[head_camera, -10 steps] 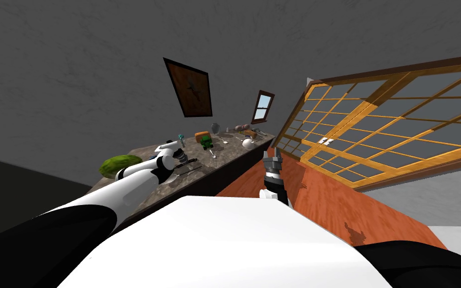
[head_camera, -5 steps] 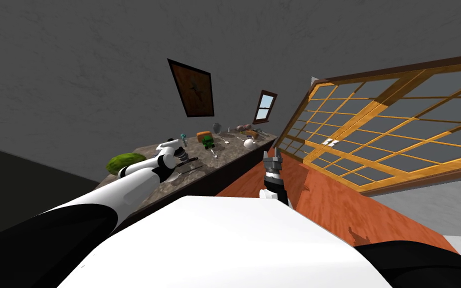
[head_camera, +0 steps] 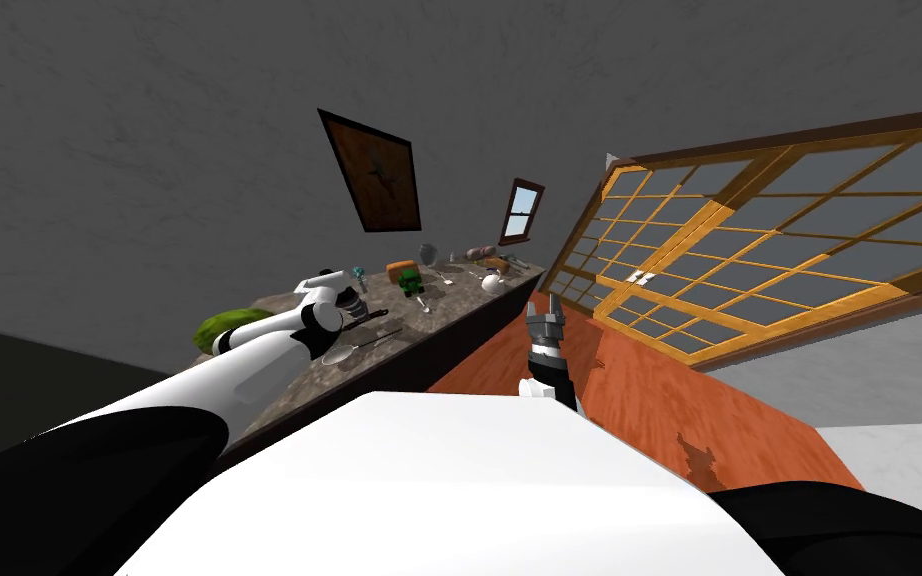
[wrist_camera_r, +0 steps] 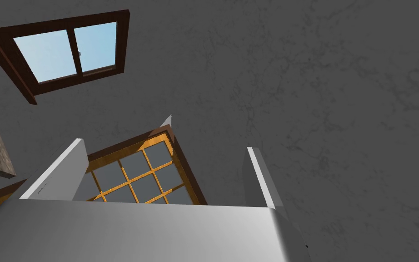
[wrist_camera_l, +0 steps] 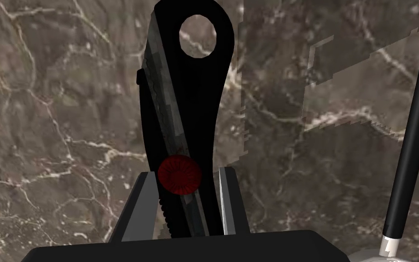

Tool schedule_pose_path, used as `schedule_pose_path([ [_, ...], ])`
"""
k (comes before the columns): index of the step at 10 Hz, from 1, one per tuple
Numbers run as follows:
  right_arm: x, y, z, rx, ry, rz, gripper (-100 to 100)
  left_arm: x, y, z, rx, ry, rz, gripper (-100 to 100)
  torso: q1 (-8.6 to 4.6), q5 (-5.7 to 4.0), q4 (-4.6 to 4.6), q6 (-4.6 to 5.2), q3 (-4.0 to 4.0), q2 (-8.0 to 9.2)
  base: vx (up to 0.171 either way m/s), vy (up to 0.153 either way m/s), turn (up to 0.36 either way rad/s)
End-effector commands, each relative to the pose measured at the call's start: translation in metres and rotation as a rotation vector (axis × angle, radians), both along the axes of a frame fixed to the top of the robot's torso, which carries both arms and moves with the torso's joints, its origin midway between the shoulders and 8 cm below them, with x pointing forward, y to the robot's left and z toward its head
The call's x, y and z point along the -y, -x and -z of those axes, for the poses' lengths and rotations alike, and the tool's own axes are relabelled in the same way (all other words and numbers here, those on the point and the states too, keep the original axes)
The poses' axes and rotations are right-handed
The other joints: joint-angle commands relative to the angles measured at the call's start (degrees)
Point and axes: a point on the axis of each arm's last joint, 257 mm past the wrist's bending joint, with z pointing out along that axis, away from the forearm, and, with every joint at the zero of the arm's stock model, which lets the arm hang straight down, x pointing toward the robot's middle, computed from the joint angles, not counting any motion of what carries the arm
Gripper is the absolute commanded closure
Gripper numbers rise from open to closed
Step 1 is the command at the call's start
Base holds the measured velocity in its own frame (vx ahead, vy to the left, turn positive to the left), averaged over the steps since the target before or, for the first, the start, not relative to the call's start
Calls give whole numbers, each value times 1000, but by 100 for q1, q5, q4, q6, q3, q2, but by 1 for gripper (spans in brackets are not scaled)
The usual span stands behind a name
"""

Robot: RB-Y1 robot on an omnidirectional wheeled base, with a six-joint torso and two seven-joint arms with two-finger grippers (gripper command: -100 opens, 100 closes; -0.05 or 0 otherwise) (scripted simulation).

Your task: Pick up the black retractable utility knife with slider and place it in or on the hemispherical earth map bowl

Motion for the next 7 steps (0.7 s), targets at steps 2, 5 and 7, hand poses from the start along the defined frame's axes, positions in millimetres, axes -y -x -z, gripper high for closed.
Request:
schedule_pose_path([
  [2, 0, 0, 0, 0, 0, 0, 0, -15, 5, -18, 4, 2, -49, 100, 3, 0, -2, -1, -7, -12, -32, 1, -71],
  [5, 0, 0, 0, 0, 0, 0, 0, -29, 10, -34, 8, 5, -92, 100, 6, 0, -1, -2, -5, -10, -48, 9, -98],
  [7, 0, 0, 0, 0, 0, 0, 0, -42, 16, -49, 12, 9, -134, 100, 9, -2, 1, -1, -6, -14, -34, 17, -120],
])
